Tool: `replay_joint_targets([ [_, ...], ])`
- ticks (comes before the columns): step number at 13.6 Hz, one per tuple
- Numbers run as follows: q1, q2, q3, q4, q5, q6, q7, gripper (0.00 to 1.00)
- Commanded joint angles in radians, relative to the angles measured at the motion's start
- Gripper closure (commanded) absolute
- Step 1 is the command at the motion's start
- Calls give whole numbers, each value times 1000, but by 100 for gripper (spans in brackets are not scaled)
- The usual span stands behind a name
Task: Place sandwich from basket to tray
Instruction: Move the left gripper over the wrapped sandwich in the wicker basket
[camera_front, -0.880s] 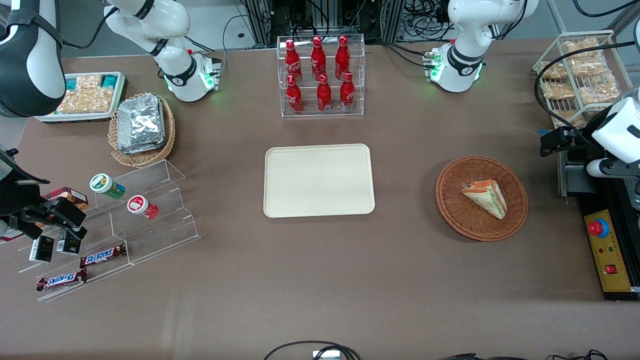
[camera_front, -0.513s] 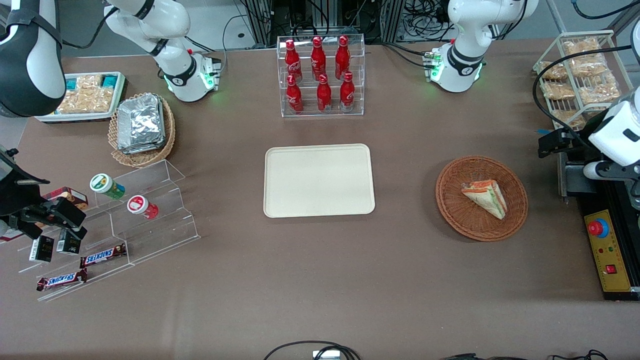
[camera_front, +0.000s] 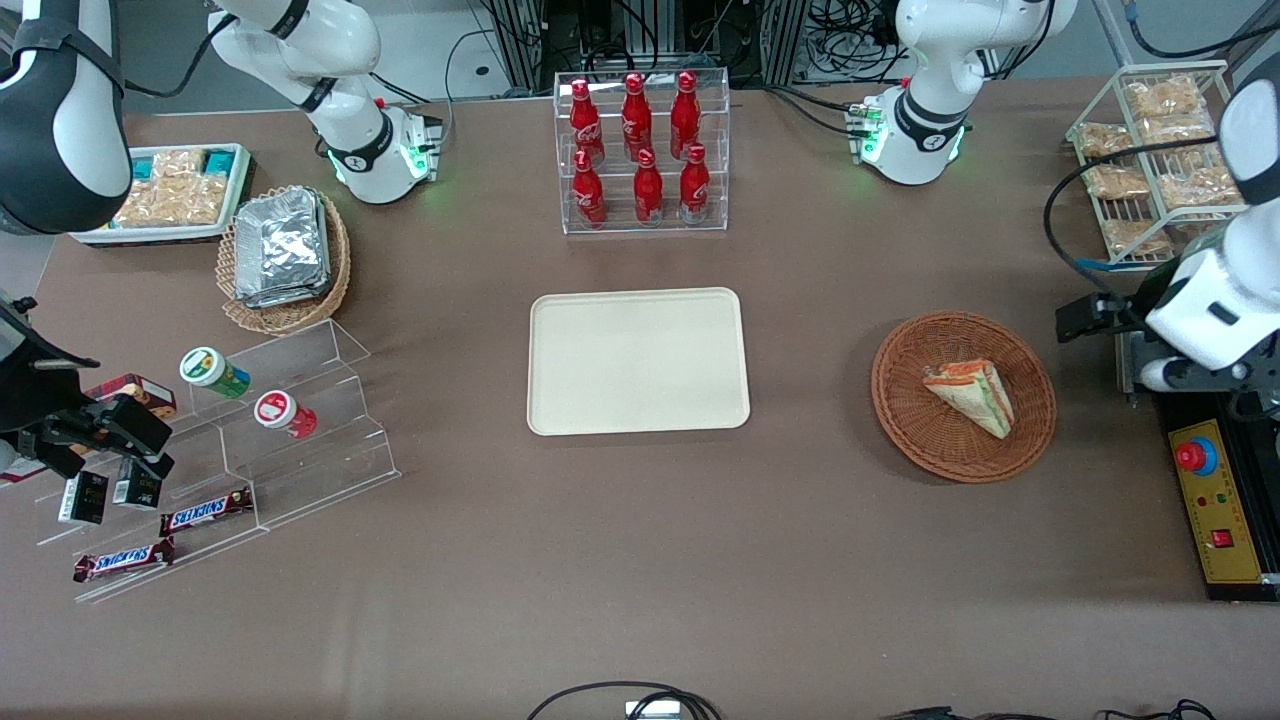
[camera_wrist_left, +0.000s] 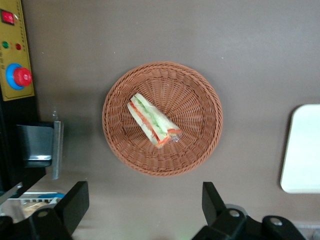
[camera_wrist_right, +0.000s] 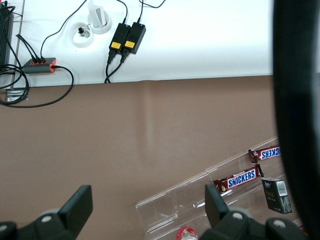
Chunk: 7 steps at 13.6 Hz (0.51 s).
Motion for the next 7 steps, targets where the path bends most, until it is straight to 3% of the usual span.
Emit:
replay_joint_targets([
  [1, 3, -45, 1, -168, 5, 123, -92, 0],
  [7, 9, -78, 3, -417, 10, 361, -347, 0],
])
